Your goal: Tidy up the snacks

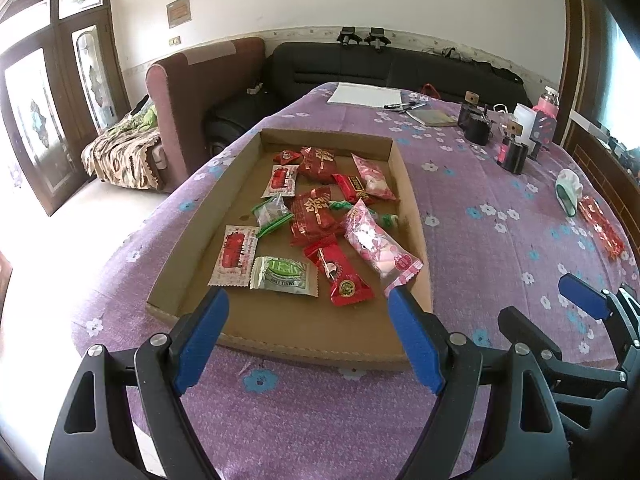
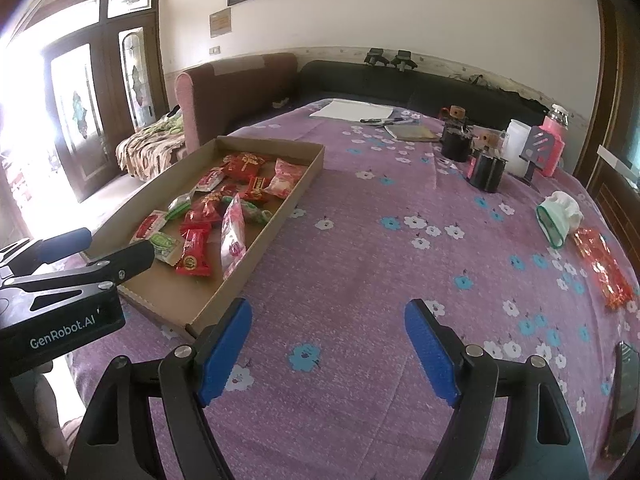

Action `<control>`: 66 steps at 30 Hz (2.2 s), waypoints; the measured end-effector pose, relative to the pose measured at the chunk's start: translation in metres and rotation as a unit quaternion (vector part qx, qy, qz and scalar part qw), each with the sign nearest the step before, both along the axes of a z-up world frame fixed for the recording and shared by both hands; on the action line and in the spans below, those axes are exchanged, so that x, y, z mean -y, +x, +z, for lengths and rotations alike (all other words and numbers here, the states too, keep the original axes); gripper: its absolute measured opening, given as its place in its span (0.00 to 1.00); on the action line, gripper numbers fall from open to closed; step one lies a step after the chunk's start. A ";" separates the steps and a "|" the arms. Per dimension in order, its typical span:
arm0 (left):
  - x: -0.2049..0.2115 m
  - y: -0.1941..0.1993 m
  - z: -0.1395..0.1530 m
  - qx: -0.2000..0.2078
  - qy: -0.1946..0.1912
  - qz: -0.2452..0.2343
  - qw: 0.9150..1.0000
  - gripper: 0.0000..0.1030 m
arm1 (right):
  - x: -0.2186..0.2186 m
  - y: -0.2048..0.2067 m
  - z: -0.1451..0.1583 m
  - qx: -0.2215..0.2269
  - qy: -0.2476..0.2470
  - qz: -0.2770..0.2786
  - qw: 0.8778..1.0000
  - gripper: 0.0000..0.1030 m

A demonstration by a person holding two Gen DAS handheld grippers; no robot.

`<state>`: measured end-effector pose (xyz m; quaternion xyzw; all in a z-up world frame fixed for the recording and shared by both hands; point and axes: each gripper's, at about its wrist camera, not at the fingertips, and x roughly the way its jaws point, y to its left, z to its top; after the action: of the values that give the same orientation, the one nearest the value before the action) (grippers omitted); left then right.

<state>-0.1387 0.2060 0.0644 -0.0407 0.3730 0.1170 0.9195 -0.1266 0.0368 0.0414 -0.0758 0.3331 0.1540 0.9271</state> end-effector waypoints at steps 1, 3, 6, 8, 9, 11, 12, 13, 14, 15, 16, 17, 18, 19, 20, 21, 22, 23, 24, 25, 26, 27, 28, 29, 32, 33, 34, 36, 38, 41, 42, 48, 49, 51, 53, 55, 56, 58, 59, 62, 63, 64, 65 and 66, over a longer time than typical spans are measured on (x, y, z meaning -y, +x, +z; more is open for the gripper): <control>0.001 0.000 0.000 0.000 0.001 -0.001 1.000 0.80 | 0.001 0.000 0.000 0.000 0.001 -0.001 1.000 0.79; 0.003 -0.001 0.000 -0.001 0.003 -0.001 1.000 0.80 | 0.002 -0.001 0.001 0.001 0.002 -0.001 1.000 0.79; 0.006 -0.001 0.001 0.000 0.007 -0.004 1.000 0.80 | 0.004 -0.002 0.002 0.002 0.003 -0.004 1.000 0.79; 0.009 -0.002 0.001 0.000 0.010 -0.005 1.000 0.80 | 0.005 -0.002 0.002 0.002 0.004 -0.005 1.000 0.80; 0.010 -0.002 0.002 0.001 0.011 -0.006 1.000 0.80 | 0.006 -0.002 0.002 0.002 0.004 -0.006 1.000 0.80; 0.011 -0.003 0.003 0.001 0.013 -0.007 1.000 0.80 | 0.008 -0.002 0.002 0.002 0.006 -0.008 1.000 0.80; 0.012 -0.002 0.003 0.001 0.013 -0.008 1.000 0.80 | 0.008 -0.002 0.002 0.002 0.006 -0.008 1.000 0.81; 0.012 -0.002 0.003 0.001 0.013 -0.008 1.000 0.80 | 0.009 -0.003 0.002 0.002 0.007 -0.009 1.000 0.81; 0.013 -0.002 0.003 0.000 0.014 -0.009 1.000 0.80 | 0.010 -0.003 0.003 0.002 0.007 -0.010 1.000 0.81; 0.014 -0.002 0.003 -0.001 0.014 -0.010 1.000 0.80 | 0.010 -0.003 0.003 0.003 0.008 -0.010 1.000 0.81; 0.015 -0.002 0.003 -0.001 0.014 -0.011 1.000 0.80 | 0.011 -0.003 0.003 0.003 0.008 -0.010 1.000 0.81; 0.016 -0.002 0.003 -0.002 0.015 -0.012 1.000 0.80 | 0.012 -0.004 0.004 0.004 0.009 -0.011 1.000 0.81; 0.017 -0.002 0.003 -0.002 0.015 -0.013 1.000 0.80 | 0.012 -0.004 0.004 0.004 0.009 -0.011 1.000 0.81; 0.018 -0.002 0.004 -0.002 0.016 -0.013 1.000 0.80 | 0.013 -0.004 0.004 0.004 0.010 -0.012 1.000 0.81; 0.019 -0.002 0.004 -0.002 0.016 -0.014 1.000 0.80 | 0.014 -0.004 0.004 0.005 0.010 -0.012 1.000 0.81; 0.020 -0.002 0.004 -0.001 0.017 -0.015 1.000 0.80 | 0.014 -0.005 0.004 0.005 0.011 -0.012 1.000 0.81; 0.021 -0.002 0.005 -0.001 0.017 -0.016 1.000 0.80 | 0.015 -0.005 0.004 0.006 0.011 -0.013 1.000 0.81; 0.022 -0.002 0.005 -0.002 0.018 -0.017 1.000 0.80 | 0.015 -0.006 0.004 0.006 0.011 -0.013 1.000 0.81; 0.023 -0.002 0.005 -0.002 0.019 -0.018 1.000 0.80 | 0.016 -0.006 0.004 0.006 0.011 -0.014 1.000 0.81; 0.023 -0.002 0.005 -0.002 0.019 -0.019 1.000 0.80 | 0.016 -0.006 0.004 0.006 0.011 -0.014 1.000 0.81; 0.024 -0.002 0.005 -0.002 0.019 -0.019 1.000 0.80 | 0.016 -0.006 0.004 0.005 0.012 -0.015 1.000 0.81; 0.024 -0.002 0.005 -0.003 0.019 -0.020 1.000 0.80 | 0.017 -0.006 0.004 0.005 0.013 -0.015 1.000 0.81; 0.025 -0.002 0.005 -0.004 0.019 -0.020 1.000 0.80 | 0.018 -0.006 0.004 0.005 0.013 -0.016 1.000 0.81; 0.025 -0.002 0.004 -0.005 0.019 -0.021 1.000 0.80 | 0.018 -0.006 0.004 0.005 0.014 -0.016 1.000 0.81; 0.026 -0.002 0.004 -0.007 0.018 -0.022 1.000 0.80 | 0.018 -0.007 0.003 0.005 0.013 -0.017 1.000 0.81; 0.026 -0.002 0.003 -0.007 0.017 -0.022 1.000 0.80 | 0.019 -0.007 0.003 0.004 0.013 -0.017 1.000 0.81; 0.026 -0.002 0.003 -0.008 0.017 -0.022 1.000 0.80 | 0.019 -0.007 0.003 0.004 0.014 -0.018 1.000 0.81; 0.027 -0.002 0.003 -0.009 0.016 -0.023 1.000 0.80 | 0.020 -0.008 0.003 0.003 0.014 -0.018 1.000 0.81; 0.027 -0.002 0.002 -0.010 0.015 -0.024 1.000 0.80 | 0.020 -0.008 0.003 0.004 0.015 -0.018 1.000 0.81; 0.027 -0.003 0.002 -0.011 0.014 -0.024 1.000 0.80 | 0.020 -0.008 0.002 0.003 0.014 -0.018 1.000 0.81; 0.026 -0.003 0.002 -0.011 0.014 -0.024 1.000 0.80 | 0.020 -0.008 0.002 0.003 0.014 -0.018 1.000 0.81; 0.026 -0.003 0.002 -0.011 0.014 -0.024 1.000 0.80 | 0.019 -0.011 0.000 0.001 0.014 -0.020 1.000 0.81; 0.026 -0.003 0.002 -0.011 0.014 -0.025 1.000 0.80 | 0.018 -0.011 0.000 0.001 0.014 -0.020 1.000 0.81; 0.026 -0.003 0.001 -0.010 0.013 -0.024 1.000 0.80 | 0.017 -0.012 0.000 0.002 0.013 -0.020 1.000 0.81; 0.026 -0.004 0.001 -0.009 0.013 -0.023 1.000 0.80 | 0.017 -0.012 0.001 0.002 0.013 -0.020 1.000 0.81; 0.025 -0.005 0.001 -0.008 0.012 -0.022 1.000 0.80 | 0.015 -0.013 0.001 0.003 0.013 -0.021 1.000 0.81; 0.024 -0.006 0.000 -0.007 0.011 -0.021 1.000 0.80 | 0.015 -0.013 0.001 0.004 0.013 -0.021 1.000 0.81; 0.024 -0.008 0.000 -0.006 0.010 -0.020 1.000 0.80 | 0.015 -0.013 0.001 0.004 0.012 -0.021 1.000 0.81; 0.023 -0.008 0.001 -0.006 0.010 -0.020 1.000 0.80 | 0.015 -0.013 0.001 0.004 0.012 -0.021 1.000 0.81; 0.023 -0.008 0.001 -0.006 0.010 -0.021 1.000 0.80 | 0.014 -0.015 0.002 0.006 0.012 -0.021 1.000 0.81; 0.023 -0.008 0.001 -0.006 0.010 -0.021 1.000 0.80 | 0.014 -0.016 0.002 0.006 0.011 -0.021 1.000 0.81; 0.023 -0.008 0.001 -0.006 0.011 -0.021 1.000 0.80 | 0.013 -0.017 0.003 0.007 0.011 -0.021 1.000 0.81; 0.023 -0.008 0.001 -0.005 0.011 -0.021 1.000 0.80 | 0.013 -0.017 0.003 0.007 0.011 -0.020 1.000 0.81; 0.022 -0.009 0.002 -0.004 0.010 -0.021 1.000 0.80 | 0.013 -0.019 0.004 0.008 0.011 -0.020 1.000 0.81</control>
<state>-0.1473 0.1837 0.0662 -0.0229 0.3764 0.1021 0.9205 -0.1451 0.0241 0.0451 -0.0603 0.3252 0.1380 0.9336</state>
